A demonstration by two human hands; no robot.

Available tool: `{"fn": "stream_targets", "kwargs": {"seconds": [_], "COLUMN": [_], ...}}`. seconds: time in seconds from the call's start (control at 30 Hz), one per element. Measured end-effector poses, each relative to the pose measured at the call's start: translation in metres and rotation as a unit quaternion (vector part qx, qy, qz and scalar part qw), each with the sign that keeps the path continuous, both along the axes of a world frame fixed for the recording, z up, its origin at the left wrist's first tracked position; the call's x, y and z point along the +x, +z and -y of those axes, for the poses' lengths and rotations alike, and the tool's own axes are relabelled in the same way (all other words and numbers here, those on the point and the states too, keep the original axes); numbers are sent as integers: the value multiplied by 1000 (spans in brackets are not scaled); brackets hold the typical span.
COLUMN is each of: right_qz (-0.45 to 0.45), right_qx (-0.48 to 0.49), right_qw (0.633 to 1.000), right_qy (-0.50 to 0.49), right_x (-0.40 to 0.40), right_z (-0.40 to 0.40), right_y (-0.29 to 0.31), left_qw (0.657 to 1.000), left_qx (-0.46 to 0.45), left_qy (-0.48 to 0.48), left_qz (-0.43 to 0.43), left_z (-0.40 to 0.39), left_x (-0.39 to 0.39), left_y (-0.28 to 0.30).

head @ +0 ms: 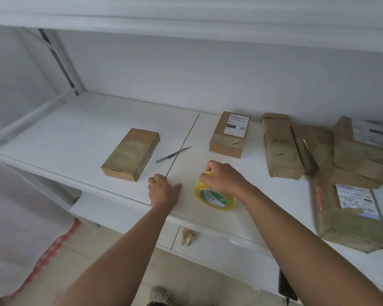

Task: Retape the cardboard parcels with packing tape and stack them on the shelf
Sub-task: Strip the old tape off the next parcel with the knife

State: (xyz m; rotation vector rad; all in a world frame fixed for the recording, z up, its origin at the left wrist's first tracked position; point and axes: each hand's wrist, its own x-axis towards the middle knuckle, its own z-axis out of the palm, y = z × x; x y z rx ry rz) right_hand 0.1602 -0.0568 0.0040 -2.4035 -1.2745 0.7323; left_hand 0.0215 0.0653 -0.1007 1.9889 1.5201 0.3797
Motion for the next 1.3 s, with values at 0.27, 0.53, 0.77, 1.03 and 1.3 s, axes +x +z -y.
{"fn": "stream_targets", "kwargs": {"seconds": [0.27,0.53,0.77,1.03,1.3], "right_qz": [-12,-29,-41,-49,-30], "right_qx": [18,104,189,187,198], "right_qw": [1000,992,974,973,973], "right_qy": [-6,-72,-115,-130,-114], "right_x": [5,16,16,11,-1], "right_z": [2,4,2,4,7], "right_y": [-6,-11,-3,-10,-10], "left_qw": [987,990,995,1000,998], "left_qx": [152,38,-30,23,50], "left_qy": [-8,-20,47,18,21], "left_qz": [56,-133,79,-5,-37], "left_z": [-34,-107,-114,-112,-113], "left_x": [-30,-91,-86,-86,-83], "left_y": [15,21,20,17,10]}}
